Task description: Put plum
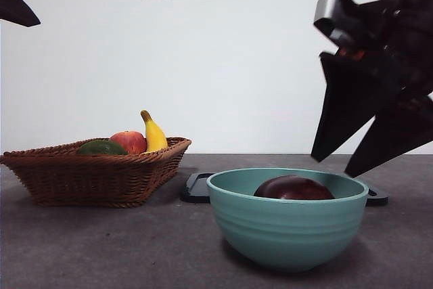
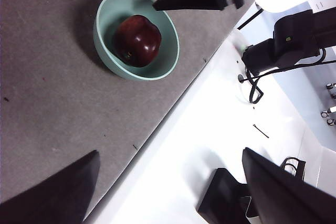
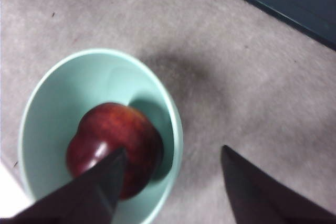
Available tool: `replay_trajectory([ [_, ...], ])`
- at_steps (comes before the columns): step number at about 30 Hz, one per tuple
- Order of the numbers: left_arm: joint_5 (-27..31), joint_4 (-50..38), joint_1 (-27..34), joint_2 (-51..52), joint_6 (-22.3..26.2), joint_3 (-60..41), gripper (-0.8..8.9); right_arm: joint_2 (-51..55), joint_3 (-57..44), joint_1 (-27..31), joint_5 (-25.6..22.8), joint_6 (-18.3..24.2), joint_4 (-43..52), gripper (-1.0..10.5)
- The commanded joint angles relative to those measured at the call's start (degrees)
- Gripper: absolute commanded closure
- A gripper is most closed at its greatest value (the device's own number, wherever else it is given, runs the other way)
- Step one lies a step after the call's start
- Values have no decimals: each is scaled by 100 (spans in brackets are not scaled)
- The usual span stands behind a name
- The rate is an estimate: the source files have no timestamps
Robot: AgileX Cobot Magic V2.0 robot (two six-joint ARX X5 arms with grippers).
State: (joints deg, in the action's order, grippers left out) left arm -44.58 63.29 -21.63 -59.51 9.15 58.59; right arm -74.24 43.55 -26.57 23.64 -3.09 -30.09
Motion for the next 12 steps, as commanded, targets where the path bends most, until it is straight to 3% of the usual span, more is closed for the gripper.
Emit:
replay_trajectory([
  [1, -31, -31, -26, -39, 90, 52, 380, -254, 24, -90, -42, -101, 144, 695],
  [6, -31, -31, -26, -39, 90, 52, 380, -608, 24, -175, -302, -103, 306, 701],
  [12, -31, -35, -26, -39, 87, 52, 380, -811, 24, -234, -313, -122, 525, 843],
])
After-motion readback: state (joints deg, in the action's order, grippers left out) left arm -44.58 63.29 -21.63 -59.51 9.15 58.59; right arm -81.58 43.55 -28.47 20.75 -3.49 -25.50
